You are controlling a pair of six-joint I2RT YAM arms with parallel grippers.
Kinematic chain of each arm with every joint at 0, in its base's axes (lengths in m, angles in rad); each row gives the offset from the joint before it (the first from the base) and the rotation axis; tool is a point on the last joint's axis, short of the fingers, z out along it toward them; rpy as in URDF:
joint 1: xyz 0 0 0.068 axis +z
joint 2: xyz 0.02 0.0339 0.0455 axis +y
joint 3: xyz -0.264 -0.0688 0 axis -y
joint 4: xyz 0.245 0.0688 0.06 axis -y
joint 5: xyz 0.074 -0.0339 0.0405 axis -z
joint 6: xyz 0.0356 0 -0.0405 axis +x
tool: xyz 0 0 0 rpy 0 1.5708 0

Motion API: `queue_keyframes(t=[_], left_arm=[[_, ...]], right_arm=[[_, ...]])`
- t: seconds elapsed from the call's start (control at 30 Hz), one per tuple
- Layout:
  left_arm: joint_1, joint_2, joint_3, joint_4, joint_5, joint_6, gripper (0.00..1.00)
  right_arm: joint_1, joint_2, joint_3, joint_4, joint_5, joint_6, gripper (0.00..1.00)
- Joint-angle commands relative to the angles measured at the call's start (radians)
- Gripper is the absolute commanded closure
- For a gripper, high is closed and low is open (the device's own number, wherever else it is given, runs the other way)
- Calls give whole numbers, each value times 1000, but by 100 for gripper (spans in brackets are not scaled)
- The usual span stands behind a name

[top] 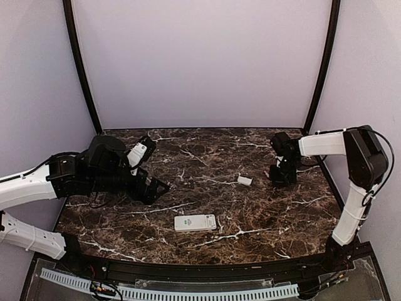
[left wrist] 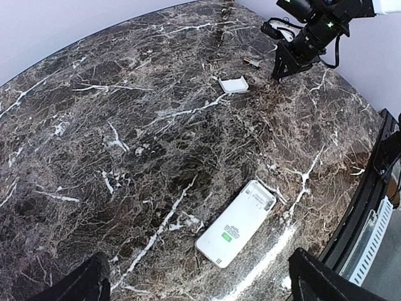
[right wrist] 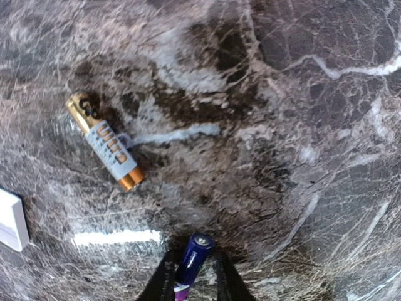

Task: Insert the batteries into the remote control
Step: Pick up the battery at the center of the board.

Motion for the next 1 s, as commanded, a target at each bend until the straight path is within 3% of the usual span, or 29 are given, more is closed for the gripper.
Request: queue_keyframes(t=[0.0,0.13,0.33,0.43,0.67,0.87,0.97], left_arm=[[5,18,28,10,27,41,1],[6,28,31,6,30,37,1],[5,9,13,-4,17,39,1],[4,8,5,13,22,83,1],[2,109,45,-2,124,270,4],[-13,277,88,-84,274,618,2],[-15,355,82,-62,303,706,1]], right_arm=[[16,14,-8,-92,16,14,87],[16,24,19,-127,-1,-6,100],[22,-67,37,-146,-32,-73,100],[61,-182,13,-88,-131,-172,100],[233,-442,-110,191,-475,-351,100],[256,-652,-278,579,-709,-355,100],[264,-709,-341,704,-785,-388,100]])
